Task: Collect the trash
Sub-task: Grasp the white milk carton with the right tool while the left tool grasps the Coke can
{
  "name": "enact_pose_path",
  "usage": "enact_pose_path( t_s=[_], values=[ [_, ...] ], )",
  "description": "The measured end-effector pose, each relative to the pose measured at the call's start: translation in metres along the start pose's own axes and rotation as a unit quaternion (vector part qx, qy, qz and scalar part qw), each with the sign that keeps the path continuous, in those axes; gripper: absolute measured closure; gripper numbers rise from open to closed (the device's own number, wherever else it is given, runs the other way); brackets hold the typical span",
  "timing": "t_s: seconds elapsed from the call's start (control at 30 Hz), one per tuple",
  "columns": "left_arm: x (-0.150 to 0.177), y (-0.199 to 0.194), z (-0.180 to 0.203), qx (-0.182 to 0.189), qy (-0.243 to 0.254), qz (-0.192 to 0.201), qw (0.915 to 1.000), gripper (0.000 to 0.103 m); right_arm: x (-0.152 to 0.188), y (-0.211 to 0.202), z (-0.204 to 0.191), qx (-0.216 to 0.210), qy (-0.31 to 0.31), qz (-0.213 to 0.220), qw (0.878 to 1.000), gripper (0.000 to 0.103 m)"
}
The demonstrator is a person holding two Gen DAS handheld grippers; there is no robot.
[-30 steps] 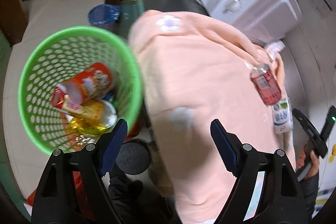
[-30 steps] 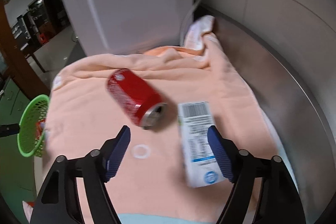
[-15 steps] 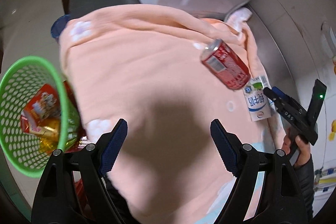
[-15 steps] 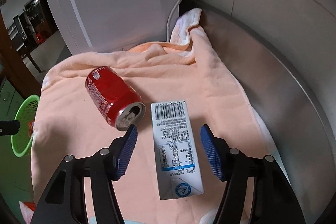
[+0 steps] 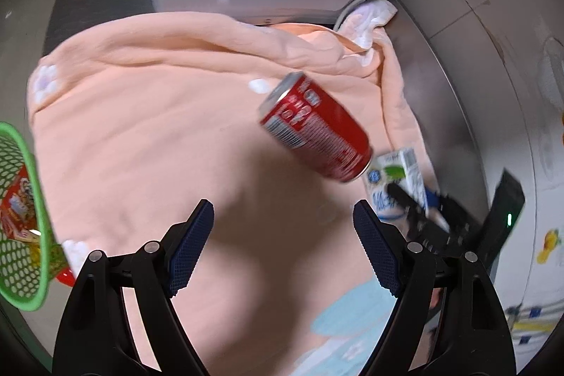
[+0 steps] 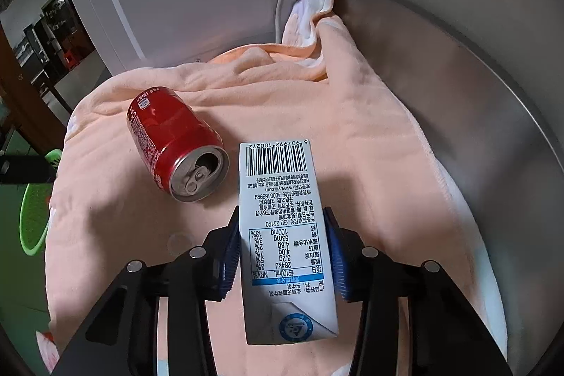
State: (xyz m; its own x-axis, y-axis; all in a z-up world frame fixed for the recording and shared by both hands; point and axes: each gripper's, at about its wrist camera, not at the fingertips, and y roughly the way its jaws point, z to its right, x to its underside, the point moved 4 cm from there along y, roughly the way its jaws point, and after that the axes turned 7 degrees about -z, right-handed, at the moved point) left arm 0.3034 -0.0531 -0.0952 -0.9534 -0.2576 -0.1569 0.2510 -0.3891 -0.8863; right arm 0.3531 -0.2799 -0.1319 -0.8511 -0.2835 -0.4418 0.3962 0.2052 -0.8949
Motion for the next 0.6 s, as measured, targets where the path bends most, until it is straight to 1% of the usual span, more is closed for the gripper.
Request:
enact_pose_path(
  t_s=[0.13, 0.3, 0.33, 0.43, 0.5, 0.6],
  values=[
    [-0.021, 0.015, 0.011, 0.007, -0.032, -0.003, 0.9995, 0.023, 0.010, -0.010, 0.003, -0.002, 0.000, 0.005, 1.000, 0.062],
    [-0.041, 0.029, 0.020, 0.002, -0.065, -0.002, 0.9979, 0.023, 0.024, -0.022, 0.008, -0.002, 0.002, 0.010, 1.000, 0.062],
    [-0.045, 0.032, 0.020, -0.003, -0.076, 0.000, 0.9971, 0.023, 0.027, -0.024, 0.009, -0.002, 0.002, 0.011, 1.000, 0.062],
    [-0.054, 0.041, 0.019, -0.002, -0.108, -0.002, 0.9941, 0.023, 0.033, -0.028, 0.011, -0.007, 0.004, 0.013, 1.000, 0.062],
    [-0.059, 0.047, 0.019, 0.001, -0.121, -0.004, 0.9927, 0.023, 0.037, -0.029, 0.011, -0.008, 0.005, 0.013, 1.000, 0.062],
    [-0.064, 0.057, 0.020, -0.010, -0.136, -0.006, 0.9906, 0.023, 0.043, -0.031, 0.010, -0.012, 0.007, 0.013, 1.000, 0.062]
  ],
)
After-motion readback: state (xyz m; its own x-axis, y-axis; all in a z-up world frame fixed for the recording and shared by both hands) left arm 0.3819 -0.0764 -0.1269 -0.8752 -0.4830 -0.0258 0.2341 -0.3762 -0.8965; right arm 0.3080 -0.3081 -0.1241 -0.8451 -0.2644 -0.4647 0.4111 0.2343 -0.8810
